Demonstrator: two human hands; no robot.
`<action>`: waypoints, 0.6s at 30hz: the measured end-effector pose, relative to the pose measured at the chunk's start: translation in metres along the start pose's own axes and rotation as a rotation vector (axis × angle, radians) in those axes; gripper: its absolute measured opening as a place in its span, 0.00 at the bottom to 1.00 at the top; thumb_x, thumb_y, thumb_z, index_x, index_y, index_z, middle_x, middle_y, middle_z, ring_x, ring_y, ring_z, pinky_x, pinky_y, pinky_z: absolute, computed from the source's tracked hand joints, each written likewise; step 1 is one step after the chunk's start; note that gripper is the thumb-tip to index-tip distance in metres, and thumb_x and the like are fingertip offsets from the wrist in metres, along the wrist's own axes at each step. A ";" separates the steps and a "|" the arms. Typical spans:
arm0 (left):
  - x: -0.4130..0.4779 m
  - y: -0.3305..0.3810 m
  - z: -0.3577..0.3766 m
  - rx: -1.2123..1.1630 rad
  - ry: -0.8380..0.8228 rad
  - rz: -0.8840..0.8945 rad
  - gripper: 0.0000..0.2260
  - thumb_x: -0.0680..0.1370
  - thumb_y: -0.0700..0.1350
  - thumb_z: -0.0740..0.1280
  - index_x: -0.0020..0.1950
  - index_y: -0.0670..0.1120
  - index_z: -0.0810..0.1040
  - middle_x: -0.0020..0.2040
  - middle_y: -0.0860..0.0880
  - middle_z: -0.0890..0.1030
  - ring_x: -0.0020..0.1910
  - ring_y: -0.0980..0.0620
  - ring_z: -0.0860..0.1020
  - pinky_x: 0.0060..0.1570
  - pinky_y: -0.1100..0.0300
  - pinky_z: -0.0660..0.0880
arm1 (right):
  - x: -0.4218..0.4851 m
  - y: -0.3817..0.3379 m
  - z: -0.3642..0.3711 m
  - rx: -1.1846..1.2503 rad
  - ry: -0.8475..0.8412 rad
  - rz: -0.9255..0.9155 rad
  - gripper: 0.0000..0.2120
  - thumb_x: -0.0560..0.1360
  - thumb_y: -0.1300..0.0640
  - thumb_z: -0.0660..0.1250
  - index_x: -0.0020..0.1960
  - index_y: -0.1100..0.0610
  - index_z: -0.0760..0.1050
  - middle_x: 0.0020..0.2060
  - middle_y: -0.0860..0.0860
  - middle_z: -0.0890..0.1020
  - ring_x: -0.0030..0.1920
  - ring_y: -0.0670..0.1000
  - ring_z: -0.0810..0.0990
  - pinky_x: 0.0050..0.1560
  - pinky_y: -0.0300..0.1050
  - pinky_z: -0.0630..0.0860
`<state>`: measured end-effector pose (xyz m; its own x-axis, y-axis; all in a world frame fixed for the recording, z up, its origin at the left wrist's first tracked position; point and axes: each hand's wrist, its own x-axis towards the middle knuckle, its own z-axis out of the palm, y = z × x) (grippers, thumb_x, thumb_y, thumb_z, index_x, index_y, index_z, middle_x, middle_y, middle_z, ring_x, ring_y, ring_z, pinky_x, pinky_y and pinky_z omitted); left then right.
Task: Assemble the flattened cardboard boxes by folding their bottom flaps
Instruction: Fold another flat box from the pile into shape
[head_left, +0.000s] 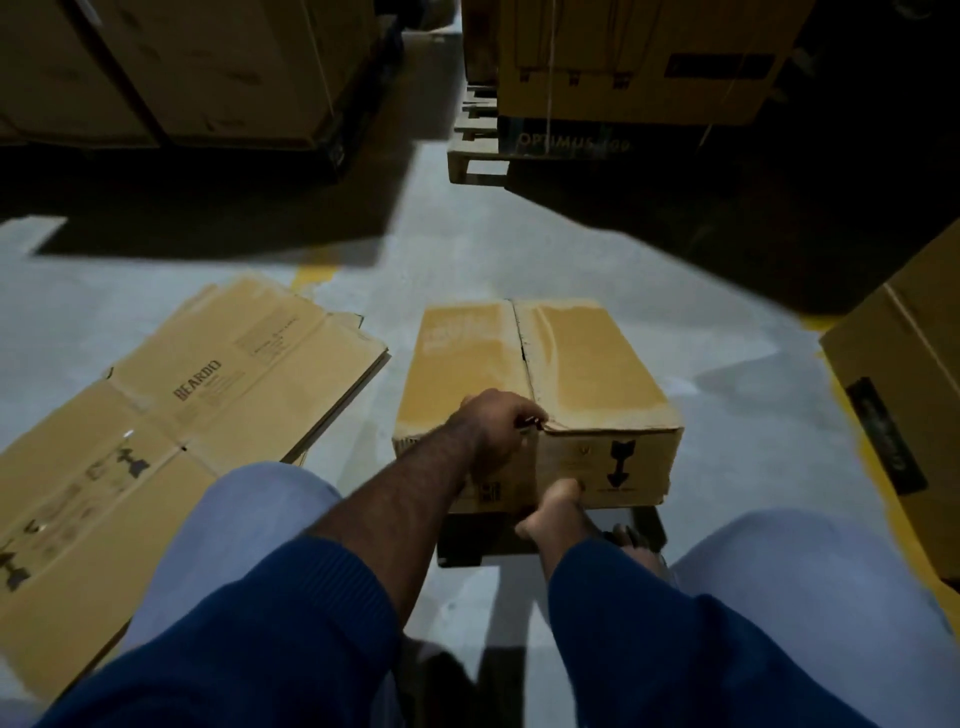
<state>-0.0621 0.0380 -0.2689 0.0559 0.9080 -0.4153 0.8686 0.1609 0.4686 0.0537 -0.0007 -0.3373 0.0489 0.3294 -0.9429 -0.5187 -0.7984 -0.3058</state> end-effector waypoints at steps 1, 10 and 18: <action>-0.001 0.000 0.001 0.028 -0.055 0.007 0.23 0.77 0.40 0.71 0.69 0.60 0.77 0.69 0.53 0.78 0.64 0.50 0.76 0.63 0.49 0.75 | 0.003 0.001 0.000 -0.157 0.005 0.017 0.23 0.85 0.45 0.52 0.66 0.61 0.73 0.61 0.57 0.80 0.65 0.61 0.76 0.67 0.60 0.71; -0.018 -0.028 0.047 0.180 -0.205 -0.133 0.19 0.78 0.45 0.69 0.69 0.52 0.78 0.69 0.46 0.76 0.64 0.46 0.76 0.62 0.49 0.77 | -0.025 -0.019 -0.011 -1.458 -0.092 -0.310 0.13 0.80 0.55 0.64 0.51 0.65 0.82 0.46 0.61 0.85 0.47 0.60 0.85 0.46 0.51 0.80; -0.022 -0.066 0.059 0.038 -0.112 -0.343 0.23 0.78 0.47 0.70 0.74 0.50 0.72 0.72 0.44 0.71 0.67 0.44 0.73 0.65 0.47 0.74 | 0.010 -0.068 -0.031 -1.333 0.160 -0.708 0.10 0.78 0.59 0.65 0.41 0.62 0.80 0.40 0.55 0.82 0.38 0.53 0.77 0.32 0.40 0.69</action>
<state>-0.0912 -0.0159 -0.3367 -0.1899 0.7555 -0.6270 0.8637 0.4322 0.2592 0.1165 0.0414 -0.3300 0.0842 0.8424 -0.5321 0.7736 -0.3919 -0.4979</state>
